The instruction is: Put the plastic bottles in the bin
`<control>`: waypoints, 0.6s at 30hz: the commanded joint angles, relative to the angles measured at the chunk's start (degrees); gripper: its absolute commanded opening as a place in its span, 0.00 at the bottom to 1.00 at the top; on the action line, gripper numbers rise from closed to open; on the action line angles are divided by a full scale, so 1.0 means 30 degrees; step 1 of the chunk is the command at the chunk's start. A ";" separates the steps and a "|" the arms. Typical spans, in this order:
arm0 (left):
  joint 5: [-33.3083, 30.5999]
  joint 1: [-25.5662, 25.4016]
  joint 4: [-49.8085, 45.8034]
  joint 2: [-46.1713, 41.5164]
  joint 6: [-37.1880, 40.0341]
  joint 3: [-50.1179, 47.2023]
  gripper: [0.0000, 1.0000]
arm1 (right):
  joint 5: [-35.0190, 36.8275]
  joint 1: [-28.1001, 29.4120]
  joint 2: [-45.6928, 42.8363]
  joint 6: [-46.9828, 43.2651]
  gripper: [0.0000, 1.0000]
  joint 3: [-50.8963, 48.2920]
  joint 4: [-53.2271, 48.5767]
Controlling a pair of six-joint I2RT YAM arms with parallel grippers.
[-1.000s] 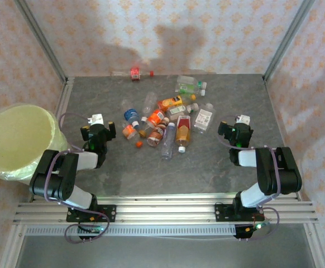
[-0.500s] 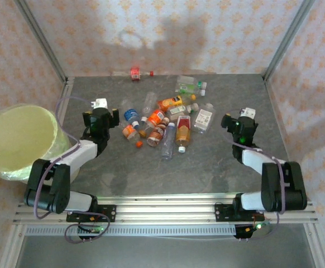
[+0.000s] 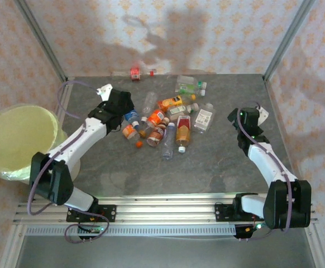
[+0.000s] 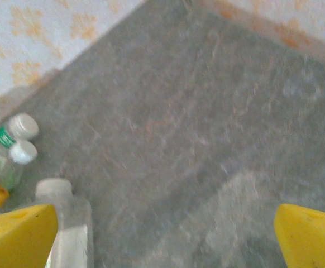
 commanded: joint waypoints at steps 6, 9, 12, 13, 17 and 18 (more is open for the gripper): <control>0.4145 -0.1576 -0.5553 0.2468 -0.6211 0.1915 1.00 | -0.3177 0.0028 -0.0673 0.0120 0.99 0.1181 -0.3888; 0.4844 -0.1928 -0.6032 0.3338 -0.6982 0.2483 1.00 | -0.3514 0.0029 -0.0546 0.0249 0.99 0.1167 -0.3549; 0.3939 -0.1921 -0.6962 0.3949 -0.7199 0.2738 1.00 | -0.3589 0.0014 -0.0476 0.0365 0.99 0.1222 -0.3405; 0.3247 -0.1907 -0.7304 0.4191 -0.6851 0.2837 1.00 | -0.3610 0.0013 -0.0506 0.0350 0.99 0.1226 -0.3398; 0.2681 -0.1544 -0.7530 0.5333 -0.5376 0.2889 1.00 | -0.3328 0.0031 -0.0623 0.0165 0.99 0.1138 -0.3369; 0.3030 -0.1412 -0.7194 0.5556 -0.5093 0.2776 1.00 | -0.3239 0.0035 -0.0658 0.0079 0.99 0.1138 -0.3407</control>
